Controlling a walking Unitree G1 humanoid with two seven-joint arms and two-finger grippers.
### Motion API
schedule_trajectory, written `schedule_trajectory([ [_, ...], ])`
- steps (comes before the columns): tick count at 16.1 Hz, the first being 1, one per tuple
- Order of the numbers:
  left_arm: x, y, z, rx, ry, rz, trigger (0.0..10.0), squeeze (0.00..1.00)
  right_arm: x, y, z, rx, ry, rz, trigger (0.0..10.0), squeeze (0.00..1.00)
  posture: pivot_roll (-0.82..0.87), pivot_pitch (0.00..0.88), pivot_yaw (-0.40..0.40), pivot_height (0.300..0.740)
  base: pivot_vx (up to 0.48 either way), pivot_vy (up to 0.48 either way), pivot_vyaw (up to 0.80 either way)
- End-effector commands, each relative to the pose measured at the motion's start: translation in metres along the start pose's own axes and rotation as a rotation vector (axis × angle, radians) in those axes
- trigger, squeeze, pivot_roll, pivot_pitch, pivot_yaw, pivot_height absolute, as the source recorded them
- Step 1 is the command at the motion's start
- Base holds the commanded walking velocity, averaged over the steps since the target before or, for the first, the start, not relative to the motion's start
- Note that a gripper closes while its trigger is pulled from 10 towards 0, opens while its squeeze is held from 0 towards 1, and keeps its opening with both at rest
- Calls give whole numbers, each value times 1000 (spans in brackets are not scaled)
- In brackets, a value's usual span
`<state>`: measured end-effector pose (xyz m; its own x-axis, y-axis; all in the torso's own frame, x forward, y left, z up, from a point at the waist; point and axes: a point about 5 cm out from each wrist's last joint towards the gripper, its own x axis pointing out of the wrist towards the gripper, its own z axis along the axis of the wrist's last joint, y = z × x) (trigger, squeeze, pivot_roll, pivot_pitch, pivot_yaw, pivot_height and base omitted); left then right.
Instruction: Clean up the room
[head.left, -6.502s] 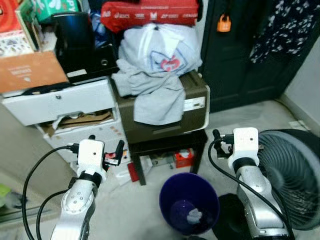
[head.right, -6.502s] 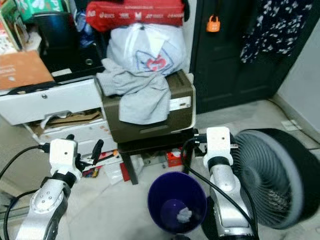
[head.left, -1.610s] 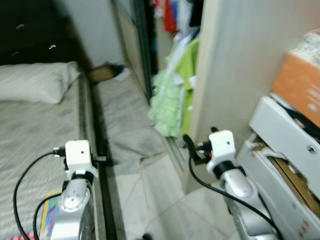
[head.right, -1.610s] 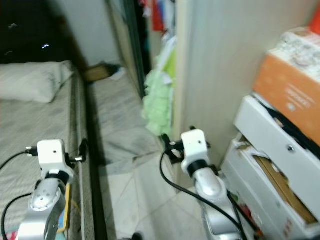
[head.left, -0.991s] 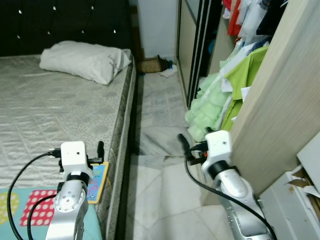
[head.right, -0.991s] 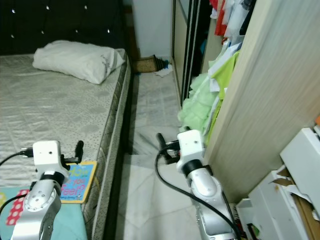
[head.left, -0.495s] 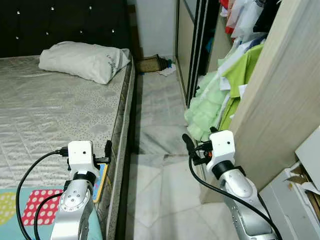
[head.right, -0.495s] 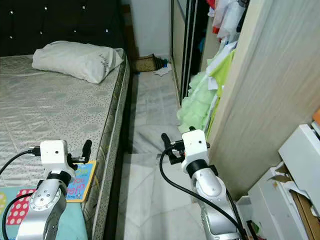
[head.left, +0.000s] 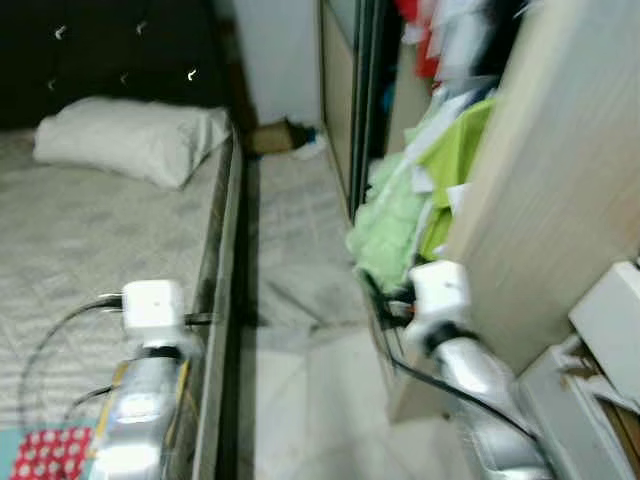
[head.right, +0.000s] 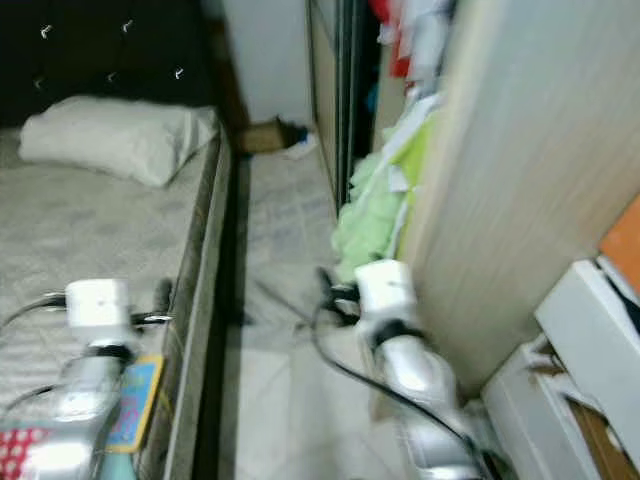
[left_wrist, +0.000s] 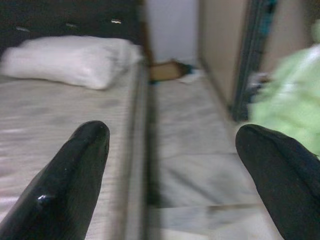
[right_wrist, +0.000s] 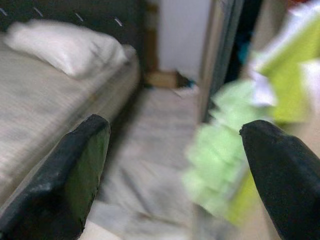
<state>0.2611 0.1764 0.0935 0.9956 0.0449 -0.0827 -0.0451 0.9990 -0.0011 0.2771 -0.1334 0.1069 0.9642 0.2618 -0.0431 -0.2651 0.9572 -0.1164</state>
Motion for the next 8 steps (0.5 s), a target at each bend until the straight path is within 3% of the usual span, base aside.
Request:
schedule_trajectory([
  [1,-2,11,0,18,4,23,10000,0,3,8,5,13,-25,17,10000,0,-139,97,33,740,311,0,0],
  [3,-2,11,-1,14,6,22,10000,0,1,8,4,13,-21,16,10000,0,-143,100,35,740,296,146,0],
  [8,-2,12,-3,0,27,35,10000,0,1,8,4,12,-21,17,10000,0,-142,101,33,740,0,432,0],
])
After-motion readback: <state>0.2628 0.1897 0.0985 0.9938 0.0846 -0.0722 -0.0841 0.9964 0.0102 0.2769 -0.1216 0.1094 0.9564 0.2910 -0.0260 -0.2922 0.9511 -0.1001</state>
